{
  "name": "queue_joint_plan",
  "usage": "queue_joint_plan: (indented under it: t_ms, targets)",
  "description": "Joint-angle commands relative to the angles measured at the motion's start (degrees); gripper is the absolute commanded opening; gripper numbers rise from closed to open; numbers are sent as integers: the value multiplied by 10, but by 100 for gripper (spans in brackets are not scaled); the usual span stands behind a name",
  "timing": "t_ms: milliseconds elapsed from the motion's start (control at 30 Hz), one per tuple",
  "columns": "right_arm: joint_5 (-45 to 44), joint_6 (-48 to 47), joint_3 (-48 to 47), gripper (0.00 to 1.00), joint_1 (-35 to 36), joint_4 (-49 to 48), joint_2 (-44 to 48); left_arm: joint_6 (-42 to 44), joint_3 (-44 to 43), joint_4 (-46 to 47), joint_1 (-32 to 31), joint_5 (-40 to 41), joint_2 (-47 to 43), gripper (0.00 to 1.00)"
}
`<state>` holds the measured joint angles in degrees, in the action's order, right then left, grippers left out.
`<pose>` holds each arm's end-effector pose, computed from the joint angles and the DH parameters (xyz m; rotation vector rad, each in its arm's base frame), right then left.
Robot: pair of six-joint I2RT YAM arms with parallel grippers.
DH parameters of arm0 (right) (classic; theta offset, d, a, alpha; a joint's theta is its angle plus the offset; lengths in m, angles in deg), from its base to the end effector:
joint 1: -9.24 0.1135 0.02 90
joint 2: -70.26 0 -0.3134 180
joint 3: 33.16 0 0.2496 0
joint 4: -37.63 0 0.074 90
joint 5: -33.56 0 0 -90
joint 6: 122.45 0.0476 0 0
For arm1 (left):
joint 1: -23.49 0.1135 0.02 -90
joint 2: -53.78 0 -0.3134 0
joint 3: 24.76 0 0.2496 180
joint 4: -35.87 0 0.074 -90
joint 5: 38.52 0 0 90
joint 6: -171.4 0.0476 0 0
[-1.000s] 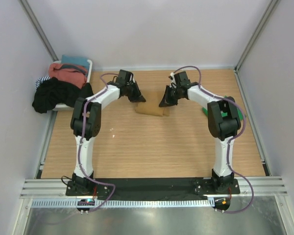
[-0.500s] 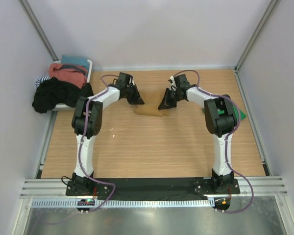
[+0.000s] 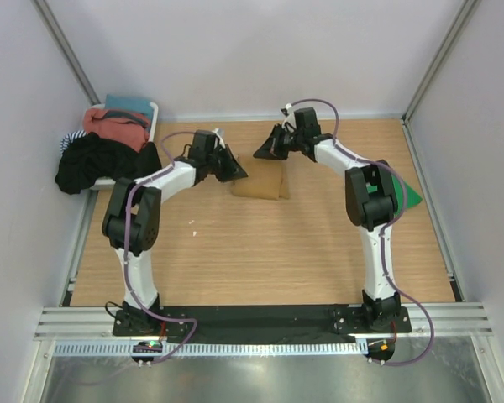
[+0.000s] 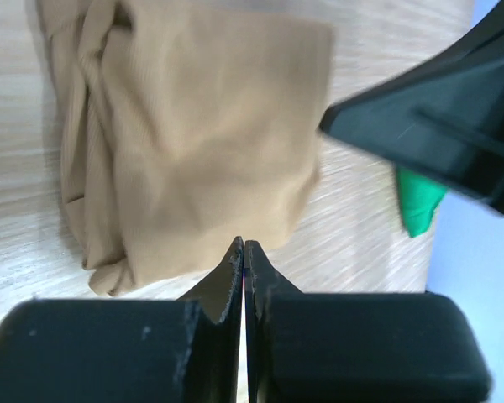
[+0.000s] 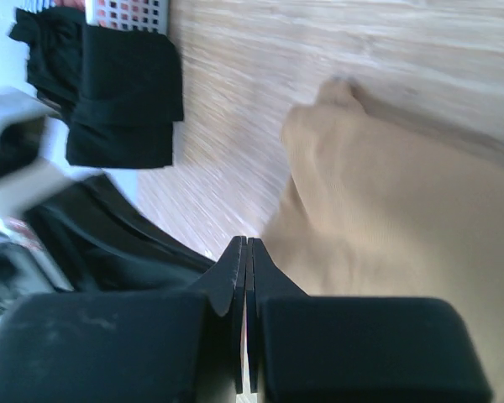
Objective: Fold and stack the tank tops
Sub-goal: Fold the tank top
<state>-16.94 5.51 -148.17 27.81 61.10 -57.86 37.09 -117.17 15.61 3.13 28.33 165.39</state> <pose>0.5074 0.2024 0.2375 -0.0224 2.3508 1.2828 0.4267 -0.1783 0.2479 -0.2714 2.4002 -1.0231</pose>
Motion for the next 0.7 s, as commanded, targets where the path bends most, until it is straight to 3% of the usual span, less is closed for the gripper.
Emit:
queue_joint_plan:
  t_ms: [0,167,267,433,667]
  targets:
    - [37,72,-34,1,17,-90,-60,-28,31,61,-7,-13,33,0]
    - [60,179,-80,1,21,-223,-143,-37,42,100,-8,-11,73,0]
    - [52,229,-137,1,14,-246,-218,-43,64,116,-8,-5,89,0]
    - [13,332,-147,1,-7,-321,-281,-31,105,126,-12,13,84,0]
    - [37,267,-167,4,-8,-258,-232,-10,128,103,-13,33,25,0]
